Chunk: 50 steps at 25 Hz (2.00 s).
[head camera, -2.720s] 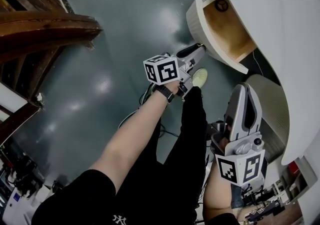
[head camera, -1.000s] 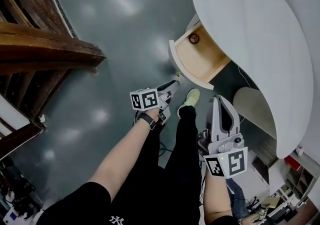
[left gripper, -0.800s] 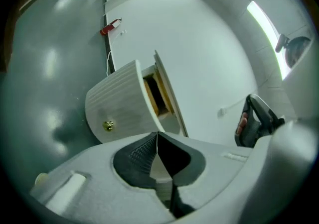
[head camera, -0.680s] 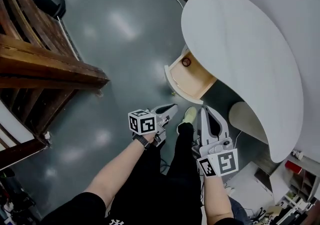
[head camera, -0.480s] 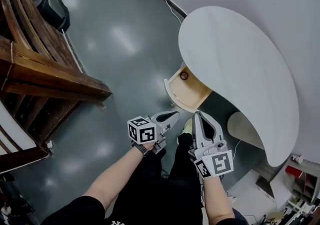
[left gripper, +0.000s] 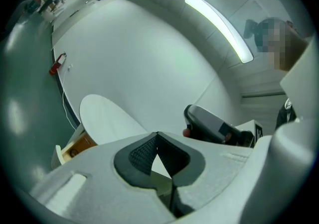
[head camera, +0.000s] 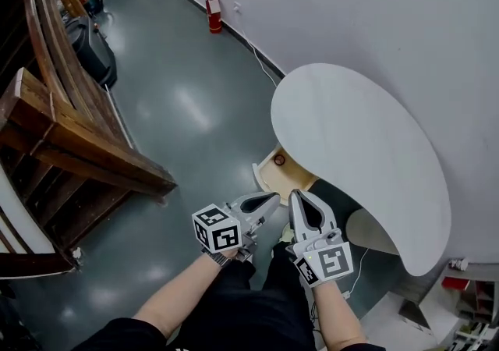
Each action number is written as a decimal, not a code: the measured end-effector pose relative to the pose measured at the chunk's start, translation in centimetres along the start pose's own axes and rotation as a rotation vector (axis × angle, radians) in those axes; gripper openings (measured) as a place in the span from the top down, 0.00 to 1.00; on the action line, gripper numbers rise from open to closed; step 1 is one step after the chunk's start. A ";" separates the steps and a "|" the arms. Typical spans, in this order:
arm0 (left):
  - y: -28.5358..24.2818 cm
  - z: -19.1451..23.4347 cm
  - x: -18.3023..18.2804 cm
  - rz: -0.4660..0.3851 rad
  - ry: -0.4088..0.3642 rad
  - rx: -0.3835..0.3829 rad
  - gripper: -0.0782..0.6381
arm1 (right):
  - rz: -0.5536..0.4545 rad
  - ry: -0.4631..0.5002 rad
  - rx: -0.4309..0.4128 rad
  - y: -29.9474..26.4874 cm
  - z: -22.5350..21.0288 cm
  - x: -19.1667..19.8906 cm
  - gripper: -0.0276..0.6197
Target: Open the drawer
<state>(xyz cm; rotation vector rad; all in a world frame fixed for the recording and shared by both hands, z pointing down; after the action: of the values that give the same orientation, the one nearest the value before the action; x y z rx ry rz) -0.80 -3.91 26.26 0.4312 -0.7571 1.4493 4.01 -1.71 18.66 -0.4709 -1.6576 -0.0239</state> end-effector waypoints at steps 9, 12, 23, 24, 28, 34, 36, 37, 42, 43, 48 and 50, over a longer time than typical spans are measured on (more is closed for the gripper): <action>2.8 -7.0 -6.2 -0.064 -0.225 -0.025 0.88 | -0.067 0.036 0.038 1.6 1.2 -5.3 0.93; 2.8 -9.0 -7.4 -0.064 -0.290 -0.033 0.88 | -0.089 0.044 0.048 2.3 1.1 -6.7 0.93; 2.1 -13.7 -10.4 -0.075 -0.401 -0.051 0.88 | -0.138 0.058 0.075 5.1 0.5 -10.5 0.93; 2.0 -14.0 -10.6 -0.075 -0.406 -0.052 0.88 | -0.139 0.060 0.078 5.3 0.5 -10.7 0.93; 1.6 -14.8 -11.2 -0.084 -0.423 -0.063 0.88 | -0.136 0.067 0.088 5.9 0.3 -11.2 0.94; 1.0 -15.5 -11.9 -0.093 -0.445 -0.068 0.88 | -0.126 0.086 0.094 6.0 -0.2 -11.7 0.94; 0.9 -15.4 -11.8 -0.090 -0.445 -0.071 0.88 | -0.125 0.078 0.100 6.1 -0.3 -11.7 0.94; 0.9 -15.4 -11.8 -0.089 -0.448 -0.074 0.88 | -0.124 0.079 0.101 6.1 -0.3 -11.7 0.94; 1.1 -15.2 -12.2 -0.092 -0.466 -0.100 0.88 | -0.117 0.088 0.097 5.8 -0.2 -11.7 0.94; 1.2 -15.1 -12.3 -0.093 -0.471 -0.105 0.88 | -0.116 0.088 0.096 5.7 -0.2 -11.7 0.94; 1.3 -15.1 -12.6 -0.096 -0.477 -0.112 0.88 | -0.113 0.094 0.095 5.6 0.0 -11.6 0.94; 1.3 -15.1 -12.6 -0.095 -0.478 -0.113 0.88 | -0.110 0.097 0.097 5.7 0.0 -11.6 0.94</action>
<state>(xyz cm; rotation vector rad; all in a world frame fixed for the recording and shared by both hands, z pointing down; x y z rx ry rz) 1.55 -2.61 6.74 0.7297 -1.1761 1.2180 6.61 0.10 6.14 -0.2999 -1.5803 -0.0470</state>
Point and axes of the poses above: the fingertips, and each gripper's own axes: y backward along the fingers, z to its left, x out of its underside, the point moved 2 cm from there along y, backward along the fingers, and after that the axes turned 11 degrees about z, right-handed, at the moved point
